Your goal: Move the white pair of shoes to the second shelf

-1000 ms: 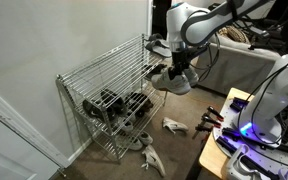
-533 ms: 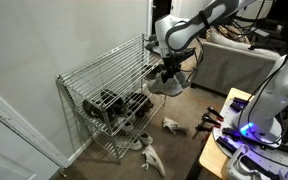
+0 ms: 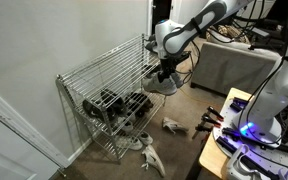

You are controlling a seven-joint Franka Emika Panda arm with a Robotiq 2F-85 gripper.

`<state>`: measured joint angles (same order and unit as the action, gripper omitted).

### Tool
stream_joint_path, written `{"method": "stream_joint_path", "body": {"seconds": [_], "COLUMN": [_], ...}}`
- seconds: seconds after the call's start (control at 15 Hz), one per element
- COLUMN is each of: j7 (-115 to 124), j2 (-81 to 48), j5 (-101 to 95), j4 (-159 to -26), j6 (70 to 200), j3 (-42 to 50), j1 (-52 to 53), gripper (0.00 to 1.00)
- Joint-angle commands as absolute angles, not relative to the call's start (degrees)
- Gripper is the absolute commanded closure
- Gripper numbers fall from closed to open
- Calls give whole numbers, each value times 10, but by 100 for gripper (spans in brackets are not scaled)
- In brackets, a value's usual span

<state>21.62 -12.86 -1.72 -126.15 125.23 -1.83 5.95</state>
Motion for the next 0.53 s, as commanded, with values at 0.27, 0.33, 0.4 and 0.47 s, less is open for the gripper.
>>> {"method": "stream_joint_path", "body": {"seconds": [0.27, 0.33, 0.4, 0.47], "j7": [213, 213, 213, 213], "j2": [-133, -133, -133, -133], "j5": [-17, -17, -17, -17], "j4": [-1260, -1260, -1260, -1260], "j6": [1253, 1253, 1253, 1253], "j3": [-16, -16, -16, -16], "j1": [60, 60, 60, 60], "gripper": [80, 80, 80, 94]}}
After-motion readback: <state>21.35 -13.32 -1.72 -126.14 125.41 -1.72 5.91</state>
